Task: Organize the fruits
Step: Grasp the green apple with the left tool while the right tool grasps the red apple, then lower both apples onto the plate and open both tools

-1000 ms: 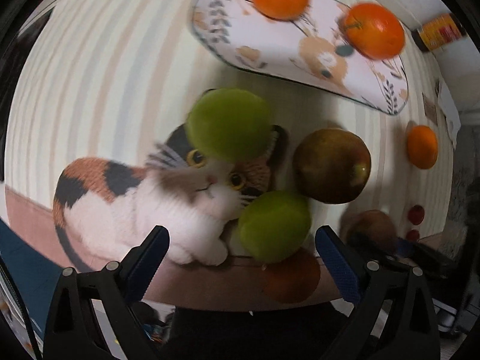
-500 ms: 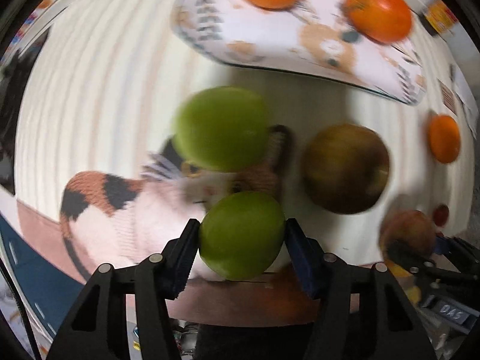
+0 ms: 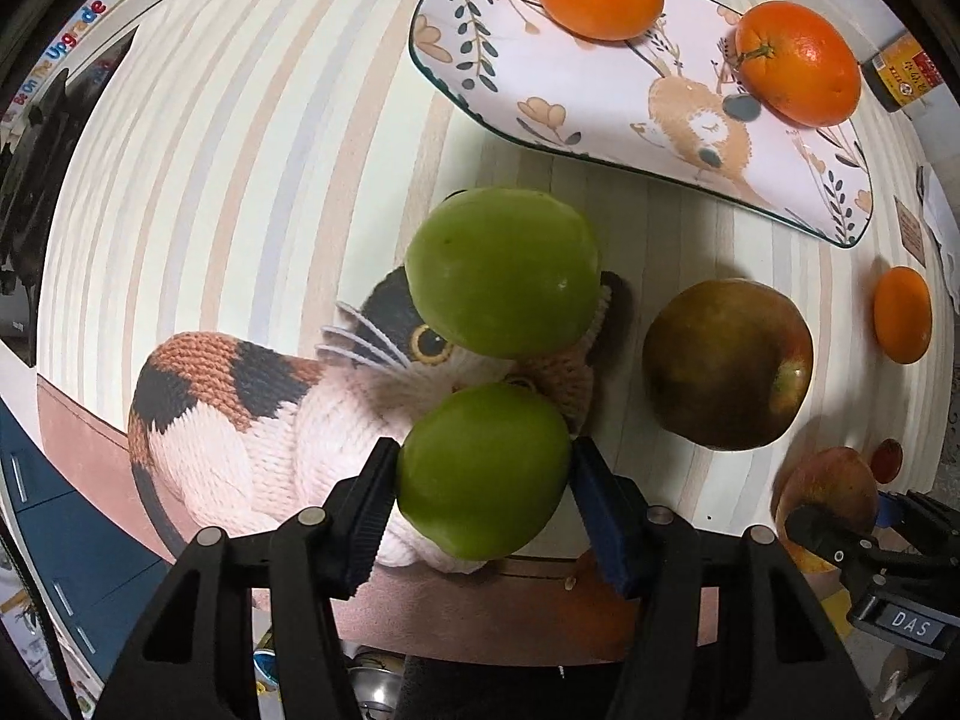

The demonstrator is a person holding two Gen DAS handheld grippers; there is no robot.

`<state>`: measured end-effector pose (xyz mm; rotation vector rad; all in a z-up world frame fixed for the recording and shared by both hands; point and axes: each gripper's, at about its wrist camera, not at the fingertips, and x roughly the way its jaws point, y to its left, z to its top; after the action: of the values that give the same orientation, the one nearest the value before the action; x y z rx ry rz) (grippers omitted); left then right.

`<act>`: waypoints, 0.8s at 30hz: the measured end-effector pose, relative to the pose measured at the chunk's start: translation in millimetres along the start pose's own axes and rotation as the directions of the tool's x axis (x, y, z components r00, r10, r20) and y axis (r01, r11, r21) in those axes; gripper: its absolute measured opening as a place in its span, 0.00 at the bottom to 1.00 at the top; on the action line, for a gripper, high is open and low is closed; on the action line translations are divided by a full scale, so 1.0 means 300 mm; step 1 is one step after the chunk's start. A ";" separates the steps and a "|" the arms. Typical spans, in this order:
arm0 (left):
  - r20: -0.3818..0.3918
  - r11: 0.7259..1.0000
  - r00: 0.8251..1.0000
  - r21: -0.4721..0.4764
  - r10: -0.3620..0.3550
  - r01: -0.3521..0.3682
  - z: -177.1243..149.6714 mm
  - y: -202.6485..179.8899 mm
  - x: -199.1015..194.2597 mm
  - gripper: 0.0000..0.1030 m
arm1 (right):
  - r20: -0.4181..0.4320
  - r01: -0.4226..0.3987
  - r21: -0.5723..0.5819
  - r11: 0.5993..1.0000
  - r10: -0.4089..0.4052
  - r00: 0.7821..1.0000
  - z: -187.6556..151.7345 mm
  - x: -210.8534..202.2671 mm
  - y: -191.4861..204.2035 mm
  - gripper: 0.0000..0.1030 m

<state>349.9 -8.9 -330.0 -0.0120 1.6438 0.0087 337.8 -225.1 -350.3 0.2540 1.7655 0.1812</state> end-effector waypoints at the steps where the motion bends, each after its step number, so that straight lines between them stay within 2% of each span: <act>1: -0.001 1.000 1.000 0.000 -0.004 0.004 0.012 -0.007 -0.001 0.53 | 0.004 0.001 0.000 1.000 -0.001 1.000 -0.002 0.000 0.000 0.66; 5: 0.005 0.999 0.999 -0.004 -0.053 0.053 0.025 0.021 -0.040 0.53 | 0.043 0.033 0.005 0.999 -0.033 0.999 -0.002 -0.028 0.016 0.66; 9: 0.061 0.992 0.991 -0.011 -0.121 0.122 0.050 0.049 -0.162 0.53 | 0.117 0.006 0.009 1.000 -0.007 0.993 0.014 -0.140 0.045 0.66; 11: 0.107 0.988 0.982 -0.001 -0.153 0.154 0.078 0.053 -0.242 0.53 | 0.172 -0.005 0.005 1.000 0.004 0.985 0.036 -0.219 0.065 0.66; 15: 0.168 0.986 0.972 0.038 -0.167 0.163 0.177 0.040 -0.336 0.53 | 0.280 -0.011 -0.002 1.000 0.011 0.960 0.131 -0.364 0.118 0.66; 18: 0.175 0.989 0.974 0.046 -0.144 0.138 0.291 0.020 -0.340 0.53 | 0.319 0.022 0.007 1.000 -0.023 0.948 0.229 -0.395 0.135 0.66; 22: 0.120 0.992 0.985 0.033 -0.128 0.125 0.418 0.027 -0.260 0.53 | 0.300 0.077 0.017 0.997 -0.079 0.951 0.323 -0.348 0.155 0.66; 24: 0.092 0.995 0.991 0.028 -0.098 0.095 0.478 0.022 -0.207 0.53 | 0.282 0.114 0.021 0.993 -0.115 0.952 0.371 -0.304 0.166 0.66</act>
<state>497.3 -0.3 -278.5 -0.0723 1.5487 -0.0830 468.2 -203.7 -274.5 0.1703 1.4907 0.0538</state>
